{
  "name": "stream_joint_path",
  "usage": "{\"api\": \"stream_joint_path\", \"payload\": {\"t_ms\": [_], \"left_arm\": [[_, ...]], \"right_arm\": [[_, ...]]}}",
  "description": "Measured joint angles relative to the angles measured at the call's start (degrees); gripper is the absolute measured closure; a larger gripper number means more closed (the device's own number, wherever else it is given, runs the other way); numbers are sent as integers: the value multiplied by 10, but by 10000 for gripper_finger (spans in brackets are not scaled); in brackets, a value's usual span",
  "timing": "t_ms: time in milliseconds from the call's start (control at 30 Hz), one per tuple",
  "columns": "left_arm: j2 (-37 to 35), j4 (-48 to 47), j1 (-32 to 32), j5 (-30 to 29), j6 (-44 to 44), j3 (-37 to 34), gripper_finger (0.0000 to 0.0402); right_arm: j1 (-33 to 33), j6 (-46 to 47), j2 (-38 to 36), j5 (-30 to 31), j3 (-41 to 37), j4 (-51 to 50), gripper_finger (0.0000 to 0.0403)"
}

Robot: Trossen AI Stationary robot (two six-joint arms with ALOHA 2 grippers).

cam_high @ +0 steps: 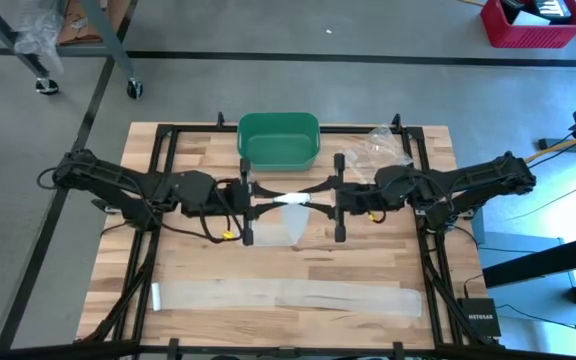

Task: Roll bandage
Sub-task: Roll the top white bandage

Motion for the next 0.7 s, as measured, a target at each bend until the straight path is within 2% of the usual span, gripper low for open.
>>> {"api": "stream_joint_path", "payload": {"t_ms": [133, 267, 333, 533, 700], "left_arm": [[-3, 13, -17, -42, 52, 3, 353], [-5, 15, -36, -96, 88, 21, 350], [-5, 15, -43, -110, 100, 29, 349], [-5, 36, -43, -120, 99, 34, 348], [-5, 85, -45, -121, 118, 36, 348]], "right_arm": [[22, 2, -26, 1, 24, -47, 240], [46, 5, -50, 31, 70, -130, 214], [55, 22, -59, 52, 88, -175, 209], [57, 33, -65, 58, 104, -244, 210], [31, 41, -67, 129, 69, -295, 210]]}}
